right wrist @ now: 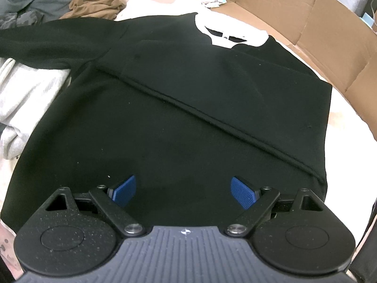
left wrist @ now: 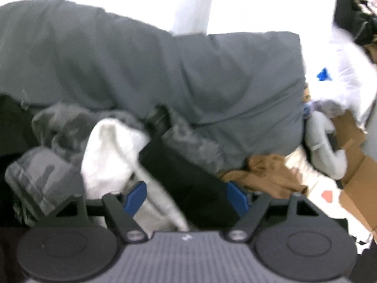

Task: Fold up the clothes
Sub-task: 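Move the left tool to the black sleeve lying by the grey clothes, then grasp the black sleeve end with the left tool and lift it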

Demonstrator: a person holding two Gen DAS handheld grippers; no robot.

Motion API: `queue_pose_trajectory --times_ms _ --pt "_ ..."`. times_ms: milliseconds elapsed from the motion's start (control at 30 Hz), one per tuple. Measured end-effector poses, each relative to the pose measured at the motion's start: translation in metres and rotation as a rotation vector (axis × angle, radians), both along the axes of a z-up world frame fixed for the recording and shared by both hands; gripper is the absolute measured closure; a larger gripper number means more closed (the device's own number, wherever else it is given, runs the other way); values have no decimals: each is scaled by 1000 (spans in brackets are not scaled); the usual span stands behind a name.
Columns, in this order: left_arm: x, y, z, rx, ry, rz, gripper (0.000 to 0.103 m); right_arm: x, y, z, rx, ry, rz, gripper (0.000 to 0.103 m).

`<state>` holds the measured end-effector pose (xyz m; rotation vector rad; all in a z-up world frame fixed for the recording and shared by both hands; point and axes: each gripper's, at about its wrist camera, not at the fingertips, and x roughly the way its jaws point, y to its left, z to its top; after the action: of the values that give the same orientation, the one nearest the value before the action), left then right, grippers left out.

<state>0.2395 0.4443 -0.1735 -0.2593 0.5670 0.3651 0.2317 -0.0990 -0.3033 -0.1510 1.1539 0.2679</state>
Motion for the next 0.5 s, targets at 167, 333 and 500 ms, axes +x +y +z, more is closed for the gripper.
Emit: queue_pose_trajectory --times_ms 167,333,500 --pt "12 8 -1 -42 6 19 26 -2 1 1 1 -3 6 12" --pt "14 21 -12 -74 -5 68 28 -3 0 0 -1 -5 10 12" --pt "17 21 -10 -48 -28 98 49 -2 0 -2 5 1 2 12"
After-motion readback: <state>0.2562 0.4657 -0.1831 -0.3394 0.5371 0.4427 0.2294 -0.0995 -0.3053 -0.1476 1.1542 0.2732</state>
